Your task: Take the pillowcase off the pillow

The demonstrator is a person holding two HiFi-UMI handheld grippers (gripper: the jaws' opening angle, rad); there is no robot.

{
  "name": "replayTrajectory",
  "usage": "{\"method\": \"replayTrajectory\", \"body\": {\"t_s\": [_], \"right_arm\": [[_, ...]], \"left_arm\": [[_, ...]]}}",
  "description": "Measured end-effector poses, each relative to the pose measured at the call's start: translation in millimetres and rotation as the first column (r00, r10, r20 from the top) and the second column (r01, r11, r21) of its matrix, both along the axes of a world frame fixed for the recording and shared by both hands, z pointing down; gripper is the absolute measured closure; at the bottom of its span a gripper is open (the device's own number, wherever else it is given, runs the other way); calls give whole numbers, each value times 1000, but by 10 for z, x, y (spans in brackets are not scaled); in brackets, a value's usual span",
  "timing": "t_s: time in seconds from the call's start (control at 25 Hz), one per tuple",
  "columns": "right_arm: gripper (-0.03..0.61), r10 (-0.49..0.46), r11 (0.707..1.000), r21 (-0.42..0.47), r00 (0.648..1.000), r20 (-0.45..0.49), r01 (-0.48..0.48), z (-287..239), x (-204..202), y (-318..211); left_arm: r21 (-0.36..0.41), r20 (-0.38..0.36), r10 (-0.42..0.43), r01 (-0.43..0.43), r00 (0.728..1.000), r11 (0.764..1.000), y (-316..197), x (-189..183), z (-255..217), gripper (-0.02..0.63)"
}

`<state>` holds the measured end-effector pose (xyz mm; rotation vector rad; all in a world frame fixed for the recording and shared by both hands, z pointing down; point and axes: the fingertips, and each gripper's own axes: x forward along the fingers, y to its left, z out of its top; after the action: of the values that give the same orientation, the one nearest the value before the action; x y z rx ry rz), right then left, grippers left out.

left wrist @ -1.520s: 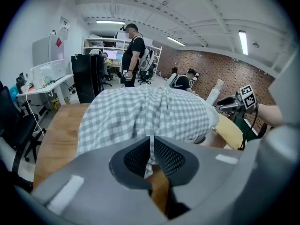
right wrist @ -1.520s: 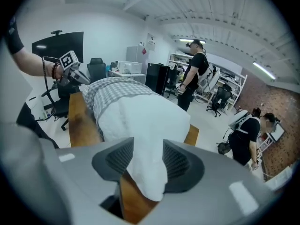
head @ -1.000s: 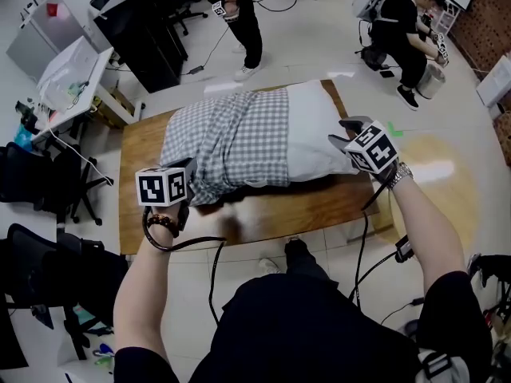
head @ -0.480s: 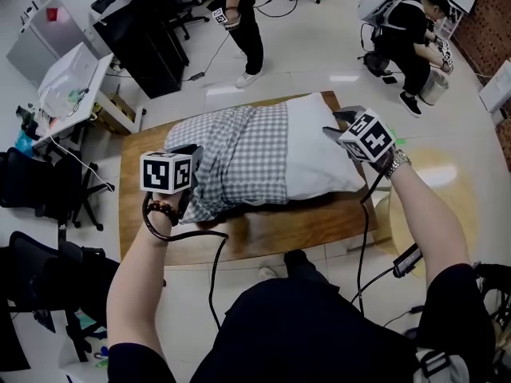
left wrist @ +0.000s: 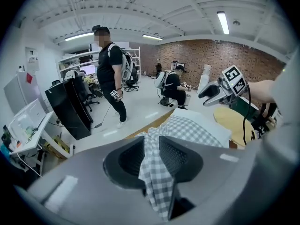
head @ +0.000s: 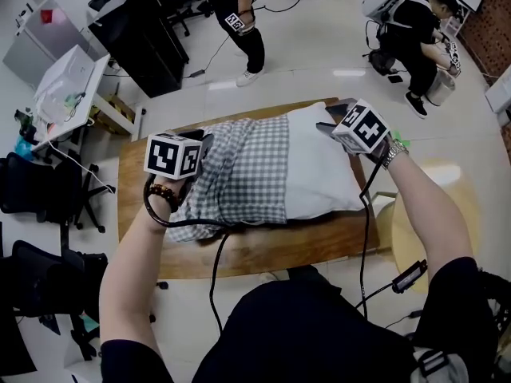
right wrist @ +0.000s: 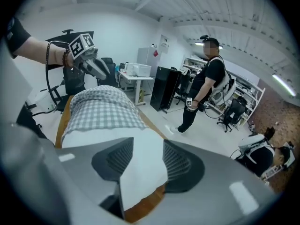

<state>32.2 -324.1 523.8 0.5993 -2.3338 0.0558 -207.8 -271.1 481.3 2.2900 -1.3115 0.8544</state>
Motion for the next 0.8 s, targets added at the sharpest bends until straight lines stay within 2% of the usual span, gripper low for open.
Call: {"method": "replayTrajectory", "body": {"t_s": [0.24, 0.48, 0.64, 0.8], "right_arm": [[370, -59, 997, -50, 998, -21, 58, 57, -224, -424], [357, -131, 982, -141, 991, -26, 126, 336, -356, -733], [344, -169, 959, -235, 985, -26, 158, 377, -391, -1088], [325, -212, 930, -314, 977, -36, 191, 544, -478, -1327]], "left_arm": [[-45, 19, 53, -52, 998, 998, -480, 51, 72, 486], [-80, 62, 127, -122, 990, 989, -969, 234, 219, 460], [-163, 82, 185, -170, 979, 972, -1424, 389, 252, 443], [-256, 81, 234, -206, 969, 944, -1730, 452, 499, 433]]}}
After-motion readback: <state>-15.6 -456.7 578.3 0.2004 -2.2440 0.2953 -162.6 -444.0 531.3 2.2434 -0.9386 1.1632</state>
